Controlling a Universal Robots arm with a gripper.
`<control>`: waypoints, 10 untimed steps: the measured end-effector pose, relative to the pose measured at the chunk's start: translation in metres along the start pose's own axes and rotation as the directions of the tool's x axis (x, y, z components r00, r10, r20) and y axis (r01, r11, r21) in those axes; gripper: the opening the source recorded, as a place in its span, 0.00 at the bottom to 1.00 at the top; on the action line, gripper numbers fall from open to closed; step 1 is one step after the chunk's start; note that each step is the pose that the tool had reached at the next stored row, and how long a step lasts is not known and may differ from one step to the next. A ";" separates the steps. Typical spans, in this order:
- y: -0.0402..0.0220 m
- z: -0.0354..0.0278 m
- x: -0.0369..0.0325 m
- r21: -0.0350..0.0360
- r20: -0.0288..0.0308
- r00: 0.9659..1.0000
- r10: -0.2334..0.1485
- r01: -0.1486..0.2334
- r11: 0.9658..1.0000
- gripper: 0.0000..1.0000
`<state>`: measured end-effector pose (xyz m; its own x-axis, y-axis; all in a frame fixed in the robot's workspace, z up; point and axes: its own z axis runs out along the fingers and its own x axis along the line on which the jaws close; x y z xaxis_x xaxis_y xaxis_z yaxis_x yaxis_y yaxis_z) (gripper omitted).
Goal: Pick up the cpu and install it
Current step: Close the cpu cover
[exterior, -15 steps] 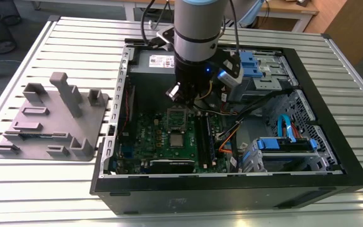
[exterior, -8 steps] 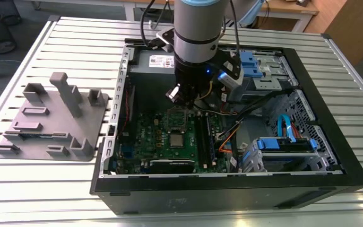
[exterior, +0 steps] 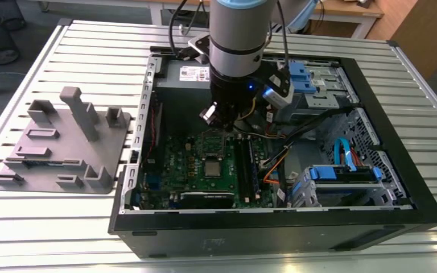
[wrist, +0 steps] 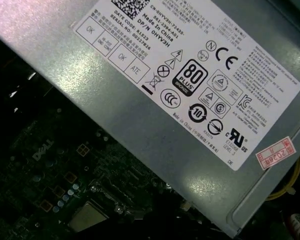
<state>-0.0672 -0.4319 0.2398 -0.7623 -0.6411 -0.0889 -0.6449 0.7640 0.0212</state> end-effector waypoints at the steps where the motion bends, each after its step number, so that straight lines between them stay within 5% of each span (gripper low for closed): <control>1: -0.0008 -0.0002 0.0007 0.000 0.000 1.000 0.000 0.000 1.000 0.11; 10: -0.0122 -0.0028 0.0105 0.000 0.000 1.000 -0.002 0.002 1.000 0.11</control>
<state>-0.0675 -0.4481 0.2414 -0.7608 -0.6428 -0.0892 -0.6467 0.7624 0.0211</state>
